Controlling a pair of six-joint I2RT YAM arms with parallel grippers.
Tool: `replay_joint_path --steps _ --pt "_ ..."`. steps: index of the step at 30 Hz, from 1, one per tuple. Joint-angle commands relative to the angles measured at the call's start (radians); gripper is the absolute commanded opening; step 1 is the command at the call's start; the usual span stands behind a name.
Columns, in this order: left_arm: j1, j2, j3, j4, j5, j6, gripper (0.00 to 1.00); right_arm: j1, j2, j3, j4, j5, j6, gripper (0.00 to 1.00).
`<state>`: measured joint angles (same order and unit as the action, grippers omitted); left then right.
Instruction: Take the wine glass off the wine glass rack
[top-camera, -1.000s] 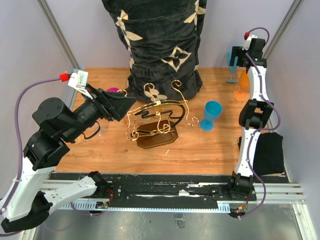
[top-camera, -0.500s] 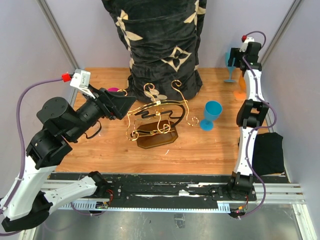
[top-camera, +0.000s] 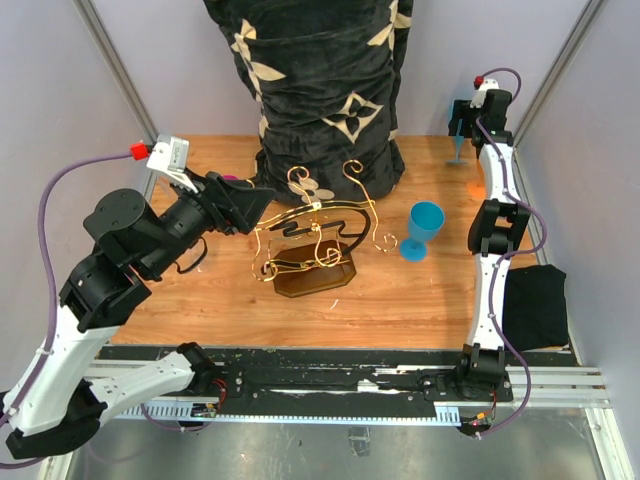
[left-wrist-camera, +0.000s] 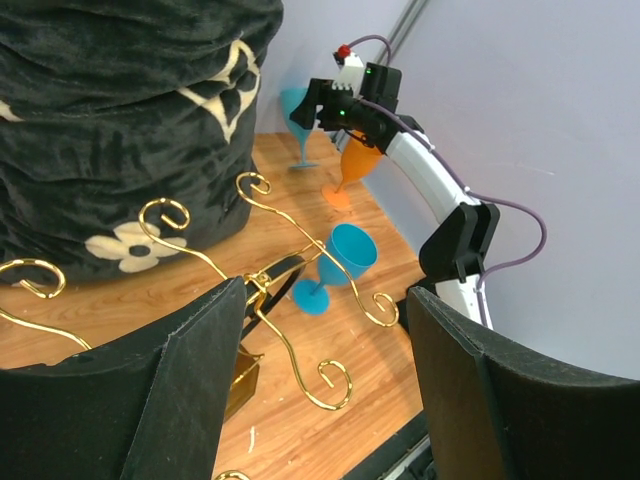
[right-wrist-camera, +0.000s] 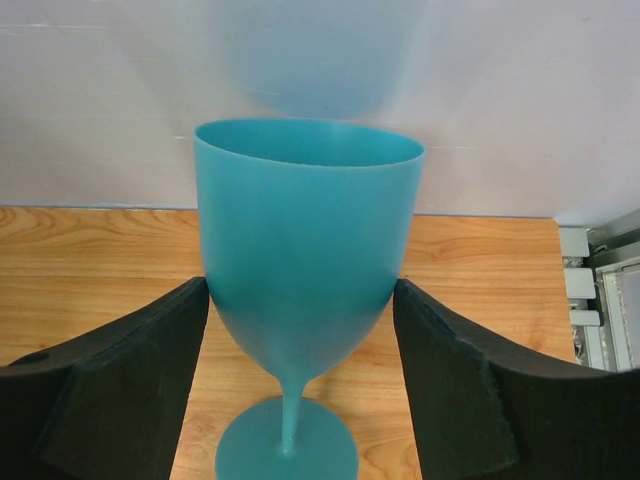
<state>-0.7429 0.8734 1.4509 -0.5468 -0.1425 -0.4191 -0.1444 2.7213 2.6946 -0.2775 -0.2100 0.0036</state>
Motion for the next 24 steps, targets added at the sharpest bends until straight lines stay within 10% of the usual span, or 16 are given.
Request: replay_joint_path --steps 1,11,24 --pt "-0.001 0.007 0.011 0.041 -0.024 0.024 0.71 0.022 0.049 0.044 0.080 -0.003 -0.010 0.67" --pt "-0.001 0.007 0.003 0.046 -0.033 0.017 0.71 0.042 -0.027 -0.045 0.140 -0.006 -0.032 0.03" --pt "-0.001 -0.040 -0.019 0.048 -0.044 0.007 0.70 0.098 -0.391 -0.590 0.471 0.014 -0.107 0.00"
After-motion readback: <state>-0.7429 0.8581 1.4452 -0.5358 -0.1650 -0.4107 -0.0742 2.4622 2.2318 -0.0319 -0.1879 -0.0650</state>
